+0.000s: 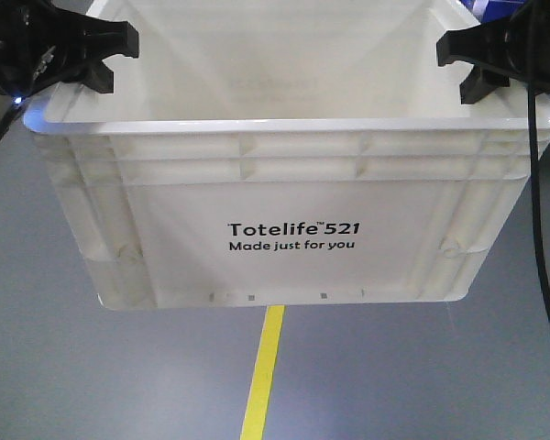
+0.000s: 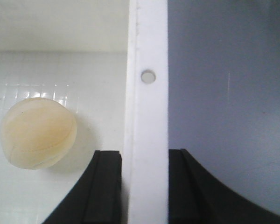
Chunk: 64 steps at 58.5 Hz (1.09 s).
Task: Place moving items into box and shelve
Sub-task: 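Keep the tote gripped by both rims while driving across the floor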
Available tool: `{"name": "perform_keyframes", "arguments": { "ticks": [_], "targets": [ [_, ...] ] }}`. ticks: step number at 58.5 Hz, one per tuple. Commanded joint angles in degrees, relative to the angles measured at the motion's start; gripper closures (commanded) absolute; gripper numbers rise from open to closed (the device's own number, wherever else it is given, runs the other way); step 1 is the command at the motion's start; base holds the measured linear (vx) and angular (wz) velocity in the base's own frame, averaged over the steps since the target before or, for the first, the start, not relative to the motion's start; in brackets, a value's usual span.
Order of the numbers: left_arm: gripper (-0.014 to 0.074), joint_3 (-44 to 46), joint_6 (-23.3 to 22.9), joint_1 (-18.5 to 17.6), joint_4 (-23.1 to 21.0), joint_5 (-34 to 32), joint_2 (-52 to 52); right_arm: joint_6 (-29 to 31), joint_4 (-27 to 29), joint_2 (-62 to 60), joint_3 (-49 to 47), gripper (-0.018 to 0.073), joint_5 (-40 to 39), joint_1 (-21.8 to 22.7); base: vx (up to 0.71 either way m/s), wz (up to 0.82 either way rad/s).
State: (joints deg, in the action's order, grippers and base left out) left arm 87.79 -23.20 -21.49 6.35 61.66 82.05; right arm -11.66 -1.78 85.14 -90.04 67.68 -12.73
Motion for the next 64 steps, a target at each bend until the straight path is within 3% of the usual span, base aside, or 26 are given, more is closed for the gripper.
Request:
{"name": "perform_keyframes", "arguments": {
  "ticks": [1,64],
  "targets": [
    [0.0597,2.46,0.69,0.32,4.38,-6.4,-3.13,0.79,-5.56,-2.75,-2.0,0.056,-4.92,0.8,0.5,0.04],
    [0.0597,2.46,0.69,0.32,4.17,-6.39,-3.03,0.79,-5.38,-2.75,-2.0,0.056,-4.93,0.8,0.62,0.0]
  ]
}}
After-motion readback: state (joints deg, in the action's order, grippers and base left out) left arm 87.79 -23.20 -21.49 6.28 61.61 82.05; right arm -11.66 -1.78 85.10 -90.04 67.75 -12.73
